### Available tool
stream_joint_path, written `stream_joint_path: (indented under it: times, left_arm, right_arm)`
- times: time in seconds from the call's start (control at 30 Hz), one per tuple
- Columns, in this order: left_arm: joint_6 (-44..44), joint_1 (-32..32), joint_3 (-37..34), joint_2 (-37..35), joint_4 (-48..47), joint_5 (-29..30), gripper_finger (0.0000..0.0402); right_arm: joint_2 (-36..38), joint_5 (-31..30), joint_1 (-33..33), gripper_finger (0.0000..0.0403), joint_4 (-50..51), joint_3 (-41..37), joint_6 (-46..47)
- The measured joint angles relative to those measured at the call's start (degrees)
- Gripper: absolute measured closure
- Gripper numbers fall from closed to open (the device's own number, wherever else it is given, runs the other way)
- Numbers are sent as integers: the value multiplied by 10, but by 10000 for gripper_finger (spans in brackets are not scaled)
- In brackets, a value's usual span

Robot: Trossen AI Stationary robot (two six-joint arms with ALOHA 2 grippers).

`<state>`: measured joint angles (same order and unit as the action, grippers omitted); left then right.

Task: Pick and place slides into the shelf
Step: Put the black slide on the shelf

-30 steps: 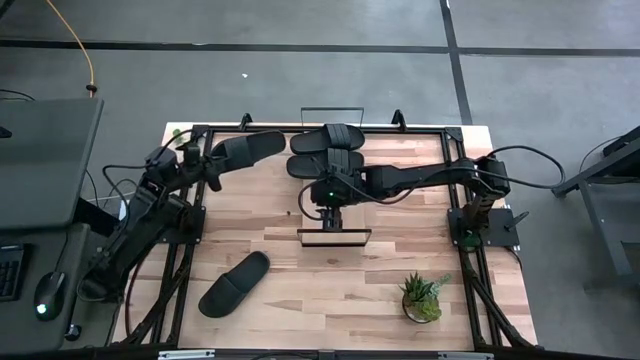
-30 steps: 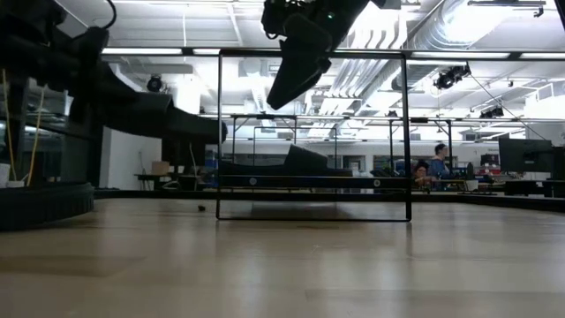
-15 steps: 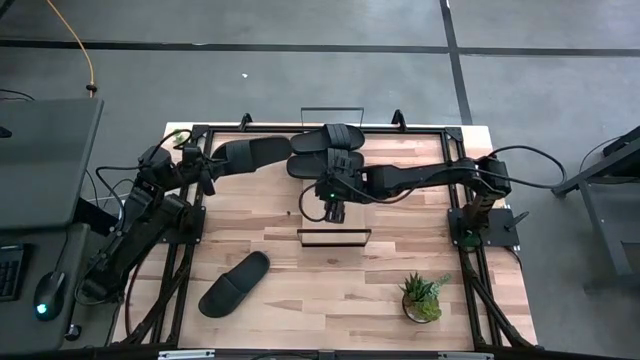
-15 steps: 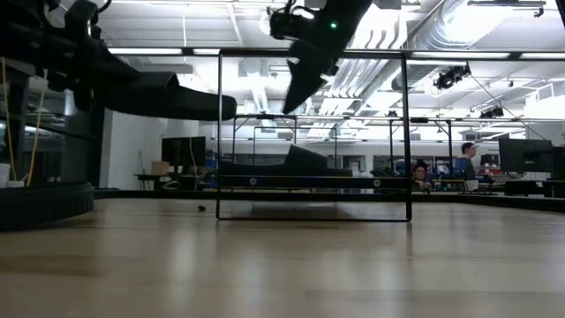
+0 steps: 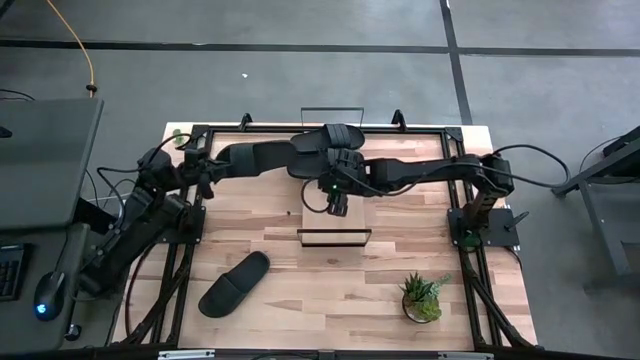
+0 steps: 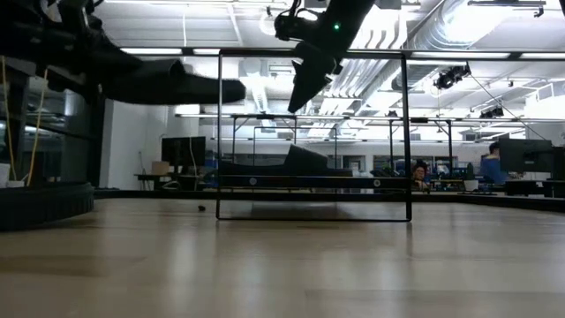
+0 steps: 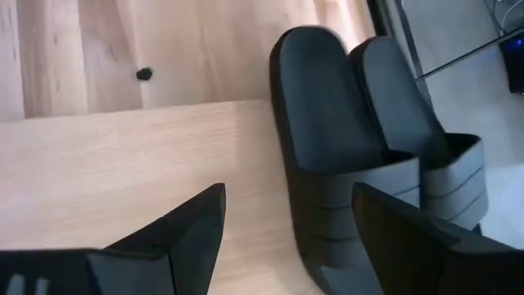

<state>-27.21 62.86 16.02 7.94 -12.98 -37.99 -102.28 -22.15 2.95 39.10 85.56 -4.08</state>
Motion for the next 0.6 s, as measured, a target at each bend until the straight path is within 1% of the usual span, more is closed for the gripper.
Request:
stream_joint_path:
  times: [0.1,0.2,0.3,0.43,0.6]
  left_arm:
    - [-29,-44,-19,0,55,15,401]
    - [-35,-91,-29,2,69,66,401]
    - [-36,-135,-33,13,69,116,401]
    - [-36,-187,-33,33,96,165,401]
    - [-41,-248,-33,87,155,203,401]
  right_arm:
    - [11,2,11,146,-8,-2,-1]
    - [31,20,22,146,-40,-30,-21]
    - [69,47,41,146,-68,-73,-29]
    - [143,59,72,146,-93,-157,-4]
    - [254,62,85,146,-168,-287,19]
